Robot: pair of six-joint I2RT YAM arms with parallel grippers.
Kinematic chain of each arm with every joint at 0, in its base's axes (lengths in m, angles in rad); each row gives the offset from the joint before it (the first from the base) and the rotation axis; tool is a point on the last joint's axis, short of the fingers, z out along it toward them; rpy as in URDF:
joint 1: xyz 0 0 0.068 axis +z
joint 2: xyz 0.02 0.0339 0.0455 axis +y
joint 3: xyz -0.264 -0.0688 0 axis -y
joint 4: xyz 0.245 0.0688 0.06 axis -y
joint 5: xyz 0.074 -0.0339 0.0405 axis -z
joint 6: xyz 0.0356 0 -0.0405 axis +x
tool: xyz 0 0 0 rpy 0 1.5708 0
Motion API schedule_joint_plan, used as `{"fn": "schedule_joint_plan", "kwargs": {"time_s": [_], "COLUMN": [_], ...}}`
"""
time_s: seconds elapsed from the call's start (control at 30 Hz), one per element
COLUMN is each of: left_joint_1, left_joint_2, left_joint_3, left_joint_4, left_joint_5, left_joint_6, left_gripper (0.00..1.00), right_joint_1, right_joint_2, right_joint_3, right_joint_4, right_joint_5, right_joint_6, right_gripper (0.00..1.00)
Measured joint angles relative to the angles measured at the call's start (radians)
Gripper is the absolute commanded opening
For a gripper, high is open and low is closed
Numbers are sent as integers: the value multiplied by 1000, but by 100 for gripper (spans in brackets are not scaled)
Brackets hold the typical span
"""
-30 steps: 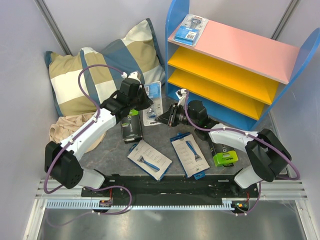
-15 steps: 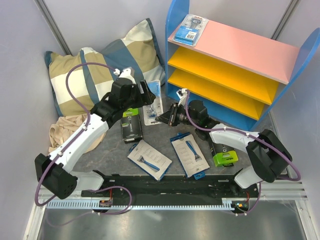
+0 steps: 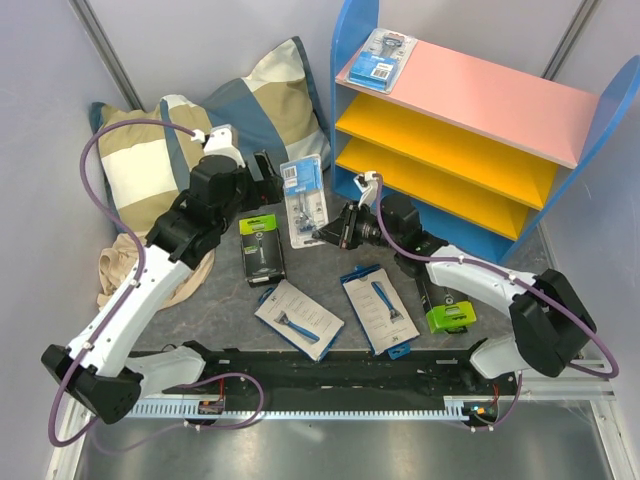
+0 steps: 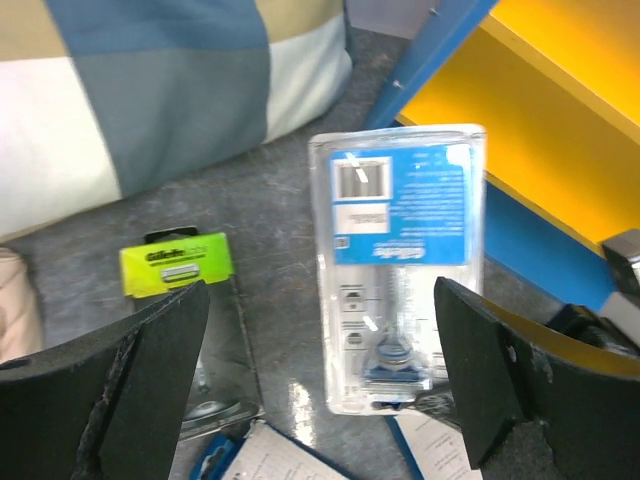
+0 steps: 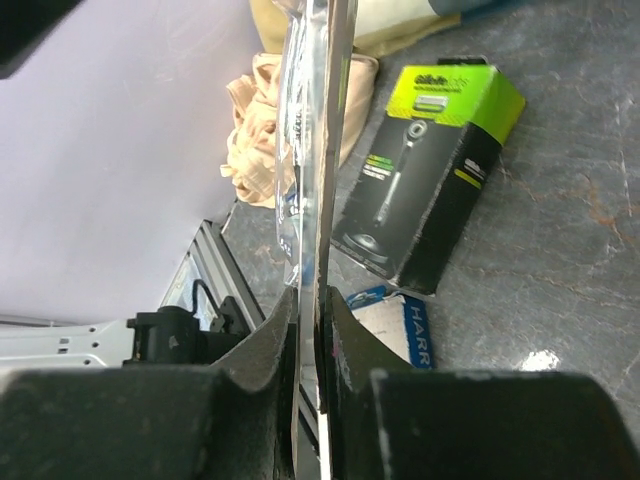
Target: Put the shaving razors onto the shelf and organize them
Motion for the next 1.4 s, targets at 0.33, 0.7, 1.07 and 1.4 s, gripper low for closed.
{"fn": "schedule_joint_plan", "kwargs": {"time_s": [0.33,0.7,1.07,1.4], "left_joint_1": [23,23,25,25], "left_joint_2": [-35,5,79,116], "left_joint_3": [-8,-60,-92,-175], "left_joint_4": [-40,-56,-55,-32], "left_joint_5": [-90,-109,-79,-50], "left_joint_6": [12,12,11,11], "left_gripper": [100,100,100,100], "right_joint_1": [0,-9,-201,-375], "right_joint_2": [-74,-88,0,72], "right_joint_3": [227,601,917,990], "right_joint_4": [-208,-478,-592,-652], "right_joint_5": [5,108,174,167], "right_joint_6": [-87,-219,-254,-226], "right_gripper": [5,6,8,8]}}
